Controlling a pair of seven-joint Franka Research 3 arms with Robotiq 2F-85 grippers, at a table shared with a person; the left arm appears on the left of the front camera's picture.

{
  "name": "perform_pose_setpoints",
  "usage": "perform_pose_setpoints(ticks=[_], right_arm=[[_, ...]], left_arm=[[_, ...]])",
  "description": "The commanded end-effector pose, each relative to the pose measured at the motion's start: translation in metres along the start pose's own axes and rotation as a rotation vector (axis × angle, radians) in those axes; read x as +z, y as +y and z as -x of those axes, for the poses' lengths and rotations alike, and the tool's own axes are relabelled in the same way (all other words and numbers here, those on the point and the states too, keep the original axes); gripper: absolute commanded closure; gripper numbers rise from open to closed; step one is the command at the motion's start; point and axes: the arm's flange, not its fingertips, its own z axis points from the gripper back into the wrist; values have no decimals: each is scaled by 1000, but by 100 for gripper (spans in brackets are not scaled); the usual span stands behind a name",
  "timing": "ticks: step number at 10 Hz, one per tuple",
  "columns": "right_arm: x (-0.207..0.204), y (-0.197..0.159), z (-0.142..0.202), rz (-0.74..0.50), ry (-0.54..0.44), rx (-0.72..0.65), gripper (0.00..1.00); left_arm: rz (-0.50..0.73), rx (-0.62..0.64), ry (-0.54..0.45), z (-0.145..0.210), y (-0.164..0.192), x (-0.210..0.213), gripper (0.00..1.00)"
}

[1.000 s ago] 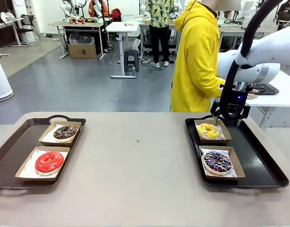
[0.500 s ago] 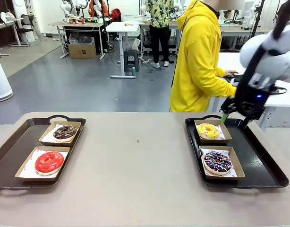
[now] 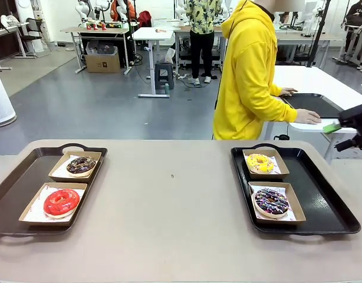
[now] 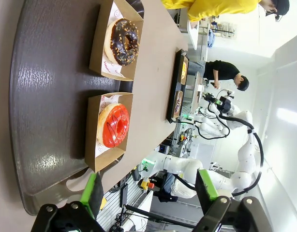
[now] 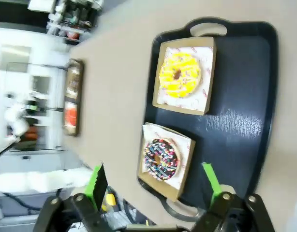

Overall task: Individually package the donuts and arrange them on the tray.
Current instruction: Place the picked Paper togo box on the Handle tray.

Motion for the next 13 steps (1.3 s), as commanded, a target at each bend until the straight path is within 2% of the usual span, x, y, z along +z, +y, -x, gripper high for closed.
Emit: perform_pose_setpoints(ticks=[1, 3, 5, 7, 8, 13], right_arm=[[2, -44, -9, -175, 78, 2, 0], [7, -72, -4, -259, 83, -46, 0], [11, -84, -2, -285, 108, -101, 0], [7, -90, -11, -281, 79, -125, 0], [7, -92, 7, -279, 116, -91, 0], [7, -92, 7, -279, 116, -91, 0]], left_arm=[[5, -11, 1, 1, -2, 1, 0], [5, -11, 1, 1, -2, 1, 0], [5, -11, 1, 1, -2, 1, 0], [5, -11, 1, 1, -2, 1, 0], [5, -11, 1, 1, -2, 1, 0], [5, -11, 1, 1, -2, 1, 0]])
